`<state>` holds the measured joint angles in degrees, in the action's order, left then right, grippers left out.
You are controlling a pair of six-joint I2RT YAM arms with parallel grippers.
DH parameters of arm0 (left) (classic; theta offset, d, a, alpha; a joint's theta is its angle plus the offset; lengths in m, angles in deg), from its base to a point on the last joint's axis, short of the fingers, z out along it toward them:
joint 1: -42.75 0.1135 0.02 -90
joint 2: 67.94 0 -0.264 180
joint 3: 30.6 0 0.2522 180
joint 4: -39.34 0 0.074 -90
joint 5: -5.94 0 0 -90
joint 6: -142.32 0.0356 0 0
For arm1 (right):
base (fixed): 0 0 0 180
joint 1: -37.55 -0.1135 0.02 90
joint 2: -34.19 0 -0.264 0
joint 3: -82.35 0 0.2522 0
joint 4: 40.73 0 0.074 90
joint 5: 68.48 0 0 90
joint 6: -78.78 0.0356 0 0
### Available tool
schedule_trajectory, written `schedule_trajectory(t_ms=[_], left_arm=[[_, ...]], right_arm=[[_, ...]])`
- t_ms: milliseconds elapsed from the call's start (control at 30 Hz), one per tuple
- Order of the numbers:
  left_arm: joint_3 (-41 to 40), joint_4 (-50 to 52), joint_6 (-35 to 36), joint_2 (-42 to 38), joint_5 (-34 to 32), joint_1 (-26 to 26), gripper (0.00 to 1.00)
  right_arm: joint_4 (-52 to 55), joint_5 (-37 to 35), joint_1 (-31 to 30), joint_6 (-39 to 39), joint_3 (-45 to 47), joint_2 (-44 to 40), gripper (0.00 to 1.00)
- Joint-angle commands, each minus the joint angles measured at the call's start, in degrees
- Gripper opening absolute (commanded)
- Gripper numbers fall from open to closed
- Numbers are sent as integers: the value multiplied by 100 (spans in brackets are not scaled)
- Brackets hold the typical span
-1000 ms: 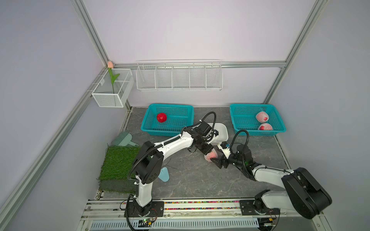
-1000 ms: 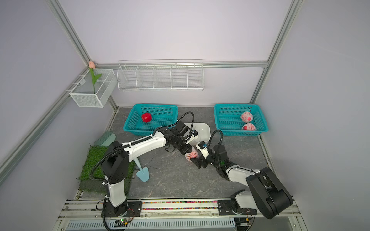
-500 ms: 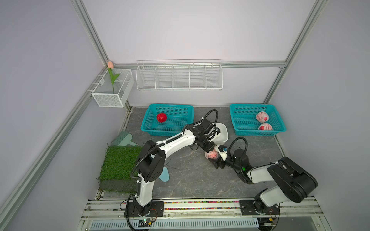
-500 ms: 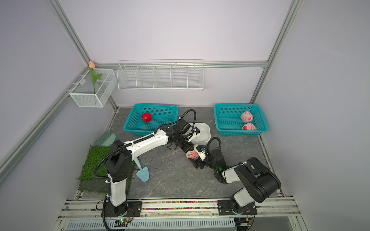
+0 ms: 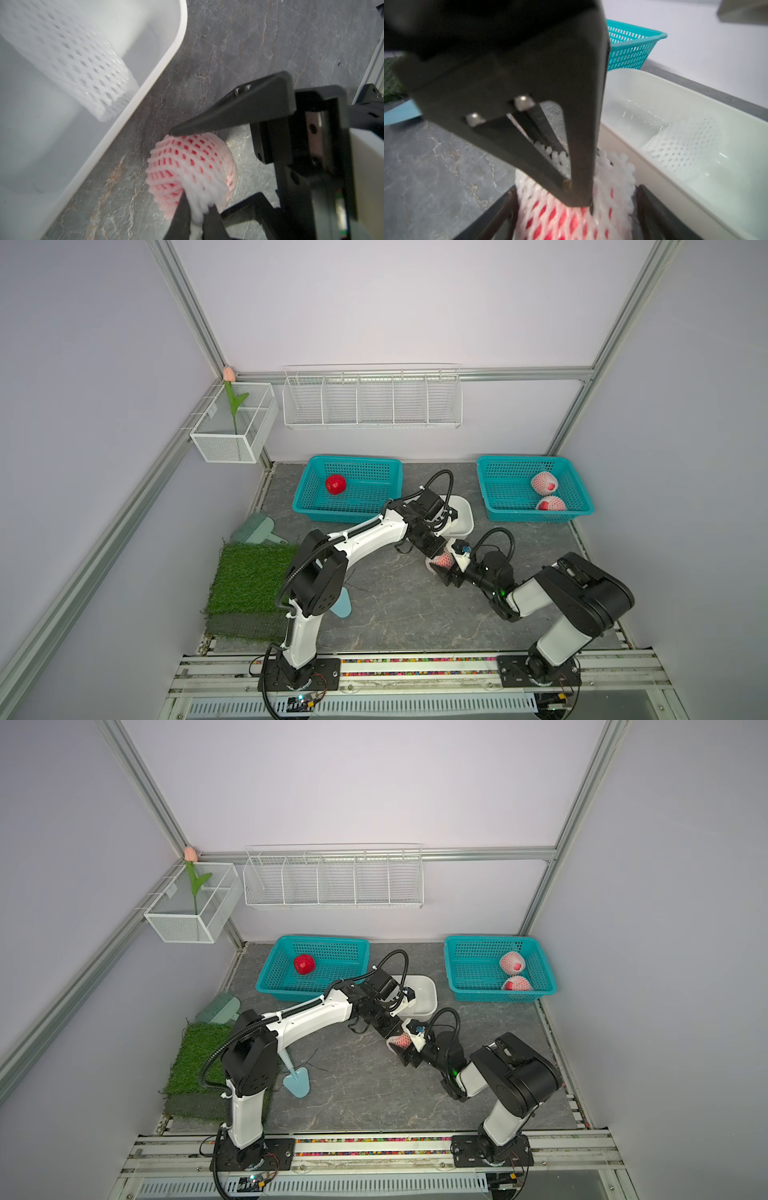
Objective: Remove foam nets from apples
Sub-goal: Remove the foam net from the apple.
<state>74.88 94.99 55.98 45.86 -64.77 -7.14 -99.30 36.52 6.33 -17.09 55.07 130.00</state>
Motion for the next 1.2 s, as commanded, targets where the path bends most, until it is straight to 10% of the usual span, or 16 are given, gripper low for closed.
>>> schedule_trajectory(t_ms=[0, 233, 533, 1167], left_arm=[[180, 4, 24, -35, 216, -65, 15], [211, 4, 73, -68, 193, -66, 21], [189, -214, -78, -336, -138, 44, 69], [-1374, -729, 704, -1414, 73, 630, 74]], right_arm=[[-259, 13, -33, 0, -10, 67, 73], [-149, 27, -42, -33, -54, 6, 55], [129, 228, -33, -89, -98, -104, 30], [463, 182, 36, -33, -195, -736, 6]])
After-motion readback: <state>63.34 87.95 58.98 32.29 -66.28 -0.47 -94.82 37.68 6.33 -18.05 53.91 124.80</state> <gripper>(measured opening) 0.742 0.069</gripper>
